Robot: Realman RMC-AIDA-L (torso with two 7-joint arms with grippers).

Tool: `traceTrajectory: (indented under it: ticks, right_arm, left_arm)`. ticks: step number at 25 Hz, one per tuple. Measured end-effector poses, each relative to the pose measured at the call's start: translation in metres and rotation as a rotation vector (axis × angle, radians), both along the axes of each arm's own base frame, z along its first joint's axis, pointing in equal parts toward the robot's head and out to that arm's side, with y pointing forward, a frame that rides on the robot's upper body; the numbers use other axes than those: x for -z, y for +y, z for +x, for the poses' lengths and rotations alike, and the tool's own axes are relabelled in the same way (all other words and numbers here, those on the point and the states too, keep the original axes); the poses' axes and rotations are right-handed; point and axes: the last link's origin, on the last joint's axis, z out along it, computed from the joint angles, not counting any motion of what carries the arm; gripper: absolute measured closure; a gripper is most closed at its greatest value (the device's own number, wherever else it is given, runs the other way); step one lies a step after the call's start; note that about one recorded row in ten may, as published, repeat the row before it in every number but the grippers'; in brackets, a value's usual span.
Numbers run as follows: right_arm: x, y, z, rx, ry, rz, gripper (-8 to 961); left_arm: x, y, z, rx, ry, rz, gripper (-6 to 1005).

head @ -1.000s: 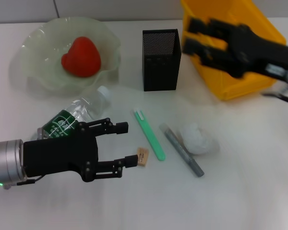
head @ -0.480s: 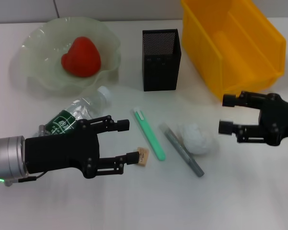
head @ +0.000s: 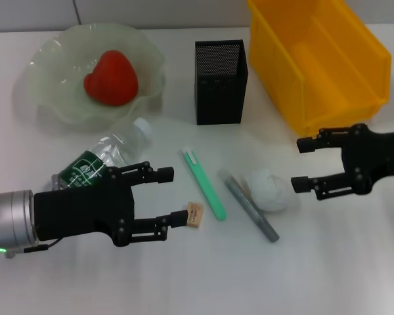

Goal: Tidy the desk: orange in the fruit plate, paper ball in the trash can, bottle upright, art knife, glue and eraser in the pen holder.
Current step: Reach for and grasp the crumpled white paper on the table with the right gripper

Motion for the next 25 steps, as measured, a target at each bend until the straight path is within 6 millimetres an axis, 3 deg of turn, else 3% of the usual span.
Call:
traceTrajectory:
  ticks: [2,12,25]
  right_arm:
    - [0.001,0.012,-0.011,-0.013,-0.083,-0.034,131]
    - [0.021,0.033,-0.036,-0.06,-0.273,-0.11,134]
    - [0.048,0.037,-0.039,-0.138,-0.438,-0.123,166]
  left_arm:
    - [0.001,-0.001,-0.001,0.0,0.003,0.002,218]
    - [0.004,-0.004,-0.002,0.016,0.014,0.005,218]
    - [0.005,-0.003,-0.002,0.015,0.014,0.007,219]
